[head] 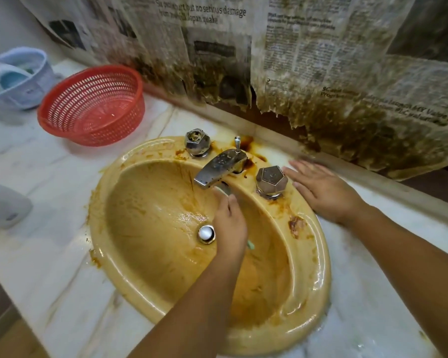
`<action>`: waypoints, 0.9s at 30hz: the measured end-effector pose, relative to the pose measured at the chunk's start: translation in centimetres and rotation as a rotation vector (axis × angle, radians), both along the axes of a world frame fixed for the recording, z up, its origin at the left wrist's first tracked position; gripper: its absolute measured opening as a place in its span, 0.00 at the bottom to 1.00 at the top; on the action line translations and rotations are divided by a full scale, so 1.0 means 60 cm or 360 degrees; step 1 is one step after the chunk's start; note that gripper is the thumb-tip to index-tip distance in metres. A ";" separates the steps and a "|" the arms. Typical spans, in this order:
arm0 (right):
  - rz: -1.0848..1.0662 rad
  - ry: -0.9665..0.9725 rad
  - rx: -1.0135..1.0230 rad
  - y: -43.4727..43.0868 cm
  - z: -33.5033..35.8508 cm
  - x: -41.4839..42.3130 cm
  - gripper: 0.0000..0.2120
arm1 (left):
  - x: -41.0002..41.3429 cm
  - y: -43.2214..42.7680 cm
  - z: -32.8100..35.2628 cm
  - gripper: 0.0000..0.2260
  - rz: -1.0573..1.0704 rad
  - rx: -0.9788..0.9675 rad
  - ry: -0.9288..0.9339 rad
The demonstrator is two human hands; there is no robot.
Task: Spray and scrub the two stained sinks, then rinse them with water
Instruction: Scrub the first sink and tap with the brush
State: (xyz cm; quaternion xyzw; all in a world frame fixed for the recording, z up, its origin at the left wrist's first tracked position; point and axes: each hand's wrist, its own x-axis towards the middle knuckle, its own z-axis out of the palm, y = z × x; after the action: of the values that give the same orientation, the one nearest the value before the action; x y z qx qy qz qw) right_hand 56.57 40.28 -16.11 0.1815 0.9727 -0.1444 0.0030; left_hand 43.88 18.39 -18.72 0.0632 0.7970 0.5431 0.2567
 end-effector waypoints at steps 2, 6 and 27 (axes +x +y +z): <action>-0.0001 0.0009 0.0002 0.000 -0.002 0.000 0.27 | 0.027 -0.017 -0.013 0.23 -0.0153 -0.0255 0.0047; -0.0007 0.0027 0.0016 -0.001 -0.002 0.000 0.27 | 0.003 -0.019 -0.015 0.16 -0.0171 -0.0387 -0.0166; -0.0073 0.0038 -0.0006 -0.010 0.001 0.000 0.27 | -0.011 0.001 0.031 0.15 -0.0234 -0.0364 -0.0194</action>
State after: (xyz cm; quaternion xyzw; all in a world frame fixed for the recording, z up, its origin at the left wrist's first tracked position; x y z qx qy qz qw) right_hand 56.57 39.71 -16.05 0.2020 0.9680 -0.1484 -0.0116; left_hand 43.21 18.46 -16.88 0.0585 0.8297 0.4315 0.3493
